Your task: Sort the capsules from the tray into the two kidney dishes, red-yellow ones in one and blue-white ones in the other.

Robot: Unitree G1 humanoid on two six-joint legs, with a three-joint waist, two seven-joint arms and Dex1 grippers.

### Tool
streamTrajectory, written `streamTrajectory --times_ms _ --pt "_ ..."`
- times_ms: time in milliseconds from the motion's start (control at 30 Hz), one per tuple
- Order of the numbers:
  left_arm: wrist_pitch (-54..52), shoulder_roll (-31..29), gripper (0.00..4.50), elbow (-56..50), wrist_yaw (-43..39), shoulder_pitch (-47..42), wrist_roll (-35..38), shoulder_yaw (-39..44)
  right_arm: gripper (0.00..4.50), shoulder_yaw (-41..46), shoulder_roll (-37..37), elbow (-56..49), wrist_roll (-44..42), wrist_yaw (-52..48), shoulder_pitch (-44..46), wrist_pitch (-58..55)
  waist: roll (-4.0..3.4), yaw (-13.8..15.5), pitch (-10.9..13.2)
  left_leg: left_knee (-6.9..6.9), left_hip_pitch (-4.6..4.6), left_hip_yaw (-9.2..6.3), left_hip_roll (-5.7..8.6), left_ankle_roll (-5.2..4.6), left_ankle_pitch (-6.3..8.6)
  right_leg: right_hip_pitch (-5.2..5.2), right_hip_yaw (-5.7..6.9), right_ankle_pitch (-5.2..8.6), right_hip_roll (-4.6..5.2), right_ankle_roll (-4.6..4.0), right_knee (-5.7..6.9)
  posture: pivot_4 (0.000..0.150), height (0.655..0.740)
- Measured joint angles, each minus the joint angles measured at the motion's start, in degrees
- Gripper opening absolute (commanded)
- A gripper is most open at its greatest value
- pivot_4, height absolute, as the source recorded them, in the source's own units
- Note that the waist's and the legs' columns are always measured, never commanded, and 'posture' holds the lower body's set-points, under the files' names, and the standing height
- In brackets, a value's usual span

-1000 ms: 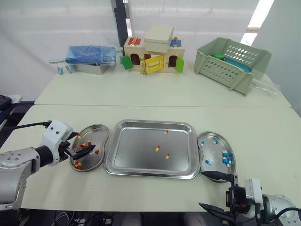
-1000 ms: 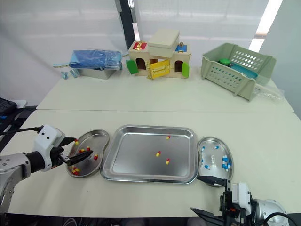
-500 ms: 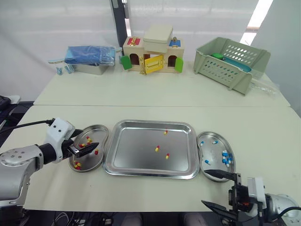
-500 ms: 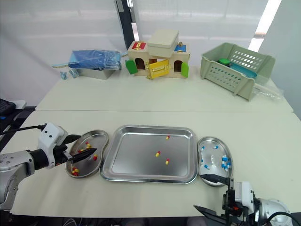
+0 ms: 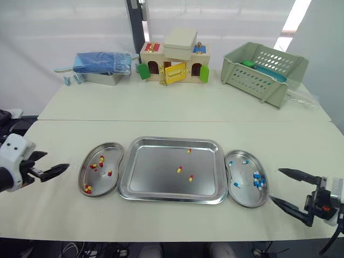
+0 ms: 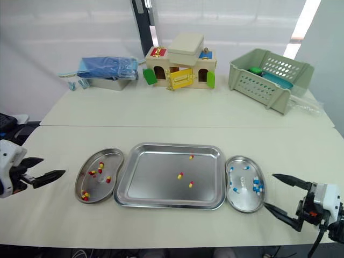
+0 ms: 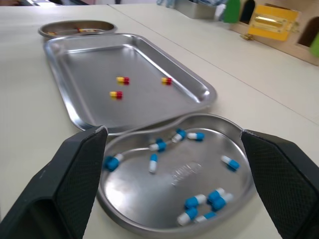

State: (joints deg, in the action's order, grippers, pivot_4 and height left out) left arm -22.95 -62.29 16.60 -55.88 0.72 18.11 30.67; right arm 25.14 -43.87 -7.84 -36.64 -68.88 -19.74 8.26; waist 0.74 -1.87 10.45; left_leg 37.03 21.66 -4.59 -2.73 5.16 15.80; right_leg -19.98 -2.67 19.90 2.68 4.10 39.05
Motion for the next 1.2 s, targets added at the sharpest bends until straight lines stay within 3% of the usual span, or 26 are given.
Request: streamTrajectory --times_ms 267,700,1033,1200 --pt "7.4 -1.7 4.49 10.6 -1.0 -0.3 -1.8 1.2 4.5 0.8 -1.0 9.2 2.6 -2.5 6.1 1.1 0.0 0.0 0.0 0.0 0.01 0.02 0.0 0.0 0.0 -0.02 0.0 0.0 0.0 0.0 0.03 0.15 0.74" --pt "9.5 0.1 4.49 10.2 0.1 0.8 -1.8 0.9 4.5 0.8 -0.9 8.8 3.9 -3.9 5.2 1.1 0.0 0.0 0.0 0.0 0.02 0.02 -0.01 0.0 0.0 -0.02 0.0 0.0 0.0 0.0 0.03 0.15 0.74" --pt "6.0 7.2 4.49 -9.9 -3.0 -3.5 1.7 -9.7 4.5 -4.5 6.5 -12.3 1.6 -3.0 -9.1 -1.6 0.02 0.2 0.0 0.02 0.05 -0.01 -0.02 0.01 -0.01 0.02 0.03 0.0 0.01 0.0 0.04 0.15 0.74" --pt "3.3 10.1 4.49 -17.4 -5.2 -10.4 2.3 -19.1 4.5 -11.6 11.2 -16.1 4.7 -0.8 -12.8 -0.8 0.04 0.2 -0.1 0.06 0.02 0.0 0.0 0.02 -0.01 0.07 0.02 0.0 0.01 0.01 0.05 0.15 0.74"
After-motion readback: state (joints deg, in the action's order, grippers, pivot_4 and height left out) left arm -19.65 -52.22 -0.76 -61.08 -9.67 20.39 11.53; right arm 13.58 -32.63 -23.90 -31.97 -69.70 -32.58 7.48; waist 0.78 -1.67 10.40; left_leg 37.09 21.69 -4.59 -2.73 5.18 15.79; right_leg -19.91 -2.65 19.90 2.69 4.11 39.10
